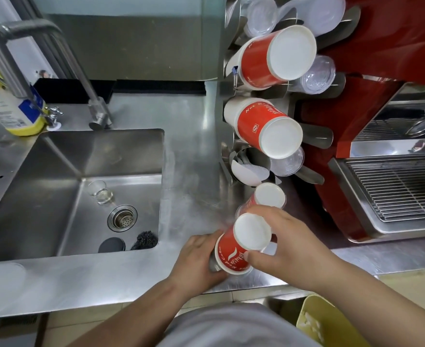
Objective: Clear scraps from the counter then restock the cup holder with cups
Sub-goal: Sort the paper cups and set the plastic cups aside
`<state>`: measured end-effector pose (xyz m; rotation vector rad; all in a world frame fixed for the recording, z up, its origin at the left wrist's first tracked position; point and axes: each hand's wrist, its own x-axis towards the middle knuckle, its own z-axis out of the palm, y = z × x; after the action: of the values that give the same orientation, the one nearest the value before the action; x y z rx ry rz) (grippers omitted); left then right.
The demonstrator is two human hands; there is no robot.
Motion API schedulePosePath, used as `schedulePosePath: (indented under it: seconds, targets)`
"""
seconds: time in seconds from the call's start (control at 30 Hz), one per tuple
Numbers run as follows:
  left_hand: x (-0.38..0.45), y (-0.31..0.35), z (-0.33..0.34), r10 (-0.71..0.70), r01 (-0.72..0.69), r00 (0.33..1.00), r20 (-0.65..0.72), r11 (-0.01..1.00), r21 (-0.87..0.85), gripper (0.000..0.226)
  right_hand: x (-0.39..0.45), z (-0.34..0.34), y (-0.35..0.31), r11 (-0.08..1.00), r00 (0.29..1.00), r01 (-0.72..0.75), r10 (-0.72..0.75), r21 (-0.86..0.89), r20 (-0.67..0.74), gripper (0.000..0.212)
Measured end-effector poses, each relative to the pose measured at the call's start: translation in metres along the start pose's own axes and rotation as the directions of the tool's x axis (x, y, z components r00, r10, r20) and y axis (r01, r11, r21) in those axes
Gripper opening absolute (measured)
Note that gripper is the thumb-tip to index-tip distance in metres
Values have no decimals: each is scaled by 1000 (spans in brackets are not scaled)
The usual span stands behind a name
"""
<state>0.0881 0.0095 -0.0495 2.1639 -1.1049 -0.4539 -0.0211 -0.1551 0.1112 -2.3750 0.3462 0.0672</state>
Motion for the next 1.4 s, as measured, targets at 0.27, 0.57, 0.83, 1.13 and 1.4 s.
schedulePosePath:
  seconds: [0.27,0.57,0.83,1.13,1.4]
  targets:
    - [-4,-7,0,-61,54,994,92,996,73,72,-1,-33,-12,996,998,21,-16,88,-57,58]
    - [-7,1,-12,-108,94,979,172,992,89,74,1,-51,-32,994,995,76,-70,79,-70,64]
    - [-2,12,-50,-125,135,956,266,991,-21,84,0,-56,-41,995,994,98,-98,-9,-37,70]
    - [-5,54,-115,40,-31,998,42,979,-202,94,9,-59,-67,951,969,237,-247,-197,-26,74]
    - [-24,63,-163,27,-74,971,-239,979,-189,77,31,-59,-126,875,900,412,-434,-255,-34,74]
